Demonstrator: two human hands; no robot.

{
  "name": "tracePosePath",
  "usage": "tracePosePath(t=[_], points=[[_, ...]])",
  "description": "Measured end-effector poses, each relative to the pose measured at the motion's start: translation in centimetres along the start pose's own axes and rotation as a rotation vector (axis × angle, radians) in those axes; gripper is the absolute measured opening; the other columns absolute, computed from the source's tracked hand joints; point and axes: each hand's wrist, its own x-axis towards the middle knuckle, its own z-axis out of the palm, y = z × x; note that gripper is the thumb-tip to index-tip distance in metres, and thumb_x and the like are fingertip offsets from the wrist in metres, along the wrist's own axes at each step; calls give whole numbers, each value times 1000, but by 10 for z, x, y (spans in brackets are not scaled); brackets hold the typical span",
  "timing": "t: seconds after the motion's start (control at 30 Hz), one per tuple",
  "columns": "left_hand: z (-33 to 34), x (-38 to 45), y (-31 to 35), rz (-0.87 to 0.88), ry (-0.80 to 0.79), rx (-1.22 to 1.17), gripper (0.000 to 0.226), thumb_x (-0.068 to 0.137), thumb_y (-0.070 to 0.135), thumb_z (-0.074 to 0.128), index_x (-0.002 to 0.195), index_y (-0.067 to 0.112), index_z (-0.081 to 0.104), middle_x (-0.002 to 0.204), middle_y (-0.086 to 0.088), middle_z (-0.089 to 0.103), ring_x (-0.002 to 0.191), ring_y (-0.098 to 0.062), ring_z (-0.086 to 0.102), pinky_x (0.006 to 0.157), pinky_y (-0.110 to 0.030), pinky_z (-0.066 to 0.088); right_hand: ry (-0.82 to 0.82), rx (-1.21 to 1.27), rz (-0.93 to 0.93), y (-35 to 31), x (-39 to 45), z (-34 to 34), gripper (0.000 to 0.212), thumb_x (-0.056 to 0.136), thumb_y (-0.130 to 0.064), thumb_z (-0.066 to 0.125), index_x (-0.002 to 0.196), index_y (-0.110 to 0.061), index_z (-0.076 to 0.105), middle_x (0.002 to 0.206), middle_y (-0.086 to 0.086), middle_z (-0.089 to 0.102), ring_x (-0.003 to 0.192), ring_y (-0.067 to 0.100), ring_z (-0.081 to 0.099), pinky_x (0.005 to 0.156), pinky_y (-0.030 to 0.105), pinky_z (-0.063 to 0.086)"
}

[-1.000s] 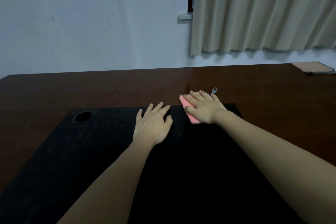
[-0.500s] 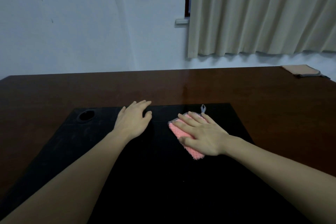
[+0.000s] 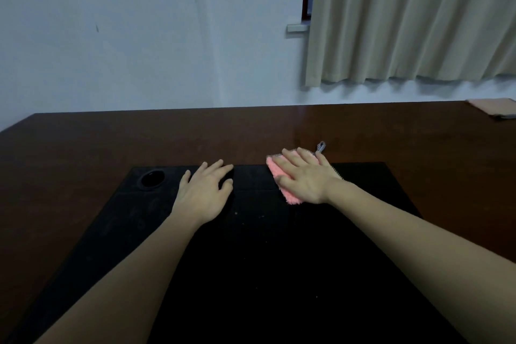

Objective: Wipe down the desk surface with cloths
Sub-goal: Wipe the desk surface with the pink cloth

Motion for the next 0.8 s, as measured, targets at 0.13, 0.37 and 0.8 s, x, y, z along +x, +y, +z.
tracePosePath(t=[0.13,0.37,0.8], points=[[0,-3,2,3,10,8,49,108,43,32,156,40,32,167,14,17,156,-17,8,125,-49,2,-42,-36,-147,-23,-45,9,61,104,-60,16,160,-46,-6,169,-13,-14,156,19,-15,125,52,-8],[2,-3,0,10,25,4,49,107,44,32,156,40,32,167,14,17,156,-16,8,126,-49,2,-55,-18,-176,-27,-59,13,63,102,-64,20,158,-50,-5,167,-17,-15,155,13,-16,125,47,-10],[2,-1,-3,18,20,11,49,107,45,30,156,41,31,167,15,16,156,-15,7,126,-49,2,18,-7,18,-22,34,-3,61,104,-60,14,161,-43,-2,170,-9,-7,157,21,-9,125,54,-5]])
